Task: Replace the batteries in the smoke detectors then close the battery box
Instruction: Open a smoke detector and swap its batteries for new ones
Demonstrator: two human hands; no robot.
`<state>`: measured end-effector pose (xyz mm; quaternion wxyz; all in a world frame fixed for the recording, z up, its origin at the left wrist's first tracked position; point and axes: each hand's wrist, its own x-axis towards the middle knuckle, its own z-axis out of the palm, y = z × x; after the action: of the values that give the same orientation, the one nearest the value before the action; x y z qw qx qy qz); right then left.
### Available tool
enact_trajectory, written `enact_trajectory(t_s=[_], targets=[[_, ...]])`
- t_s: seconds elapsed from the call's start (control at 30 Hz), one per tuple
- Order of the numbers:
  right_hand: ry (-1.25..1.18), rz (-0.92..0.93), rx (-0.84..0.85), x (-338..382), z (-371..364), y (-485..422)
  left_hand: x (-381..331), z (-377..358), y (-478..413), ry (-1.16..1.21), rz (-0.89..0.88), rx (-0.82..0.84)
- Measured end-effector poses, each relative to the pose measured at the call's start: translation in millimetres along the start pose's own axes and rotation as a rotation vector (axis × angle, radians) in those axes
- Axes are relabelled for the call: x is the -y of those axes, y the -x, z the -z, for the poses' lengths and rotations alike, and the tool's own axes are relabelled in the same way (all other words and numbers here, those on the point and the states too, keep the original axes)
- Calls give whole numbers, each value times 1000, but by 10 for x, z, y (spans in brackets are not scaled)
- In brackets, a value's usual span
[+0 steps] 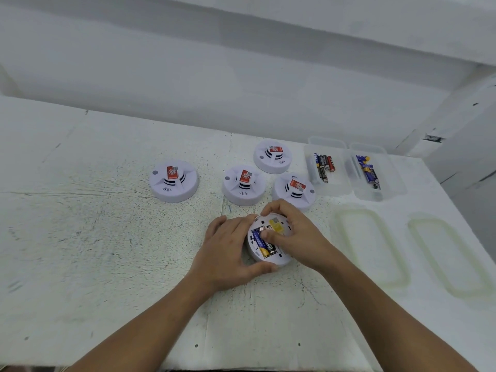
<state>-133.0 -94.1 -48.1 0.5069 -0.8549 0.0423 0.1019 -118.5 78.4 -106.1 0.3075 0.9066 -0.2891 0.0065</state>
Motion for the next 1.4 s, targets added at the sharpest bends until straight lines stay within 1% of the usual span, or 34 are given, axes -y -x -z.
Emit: enact_trajectory(t_s=[0.17, 0.53, 0.83, 1.1, 1.27, 1.4], targets=[[-51, -93, -67, -19, -33, -38, -4, 6, 4, 5, 8, -4], [-19, -105, -154, -15, -120, -79, -3, 7, -4, 36, 13, 1], [-41, -138, -184, 6, -149, -113, -14, 11, 13, 63, 4, -13], [-27, -189, -151, 64, -120, -127, -18, 20, 12, 85, 1, -10], [-38, -253, -51, 95, -55, -124, -11, 15, 13, 78, -5, -8], [70, -280, 20, 156, 0, -144, -6, 21, 10, 79, -19, -5]])
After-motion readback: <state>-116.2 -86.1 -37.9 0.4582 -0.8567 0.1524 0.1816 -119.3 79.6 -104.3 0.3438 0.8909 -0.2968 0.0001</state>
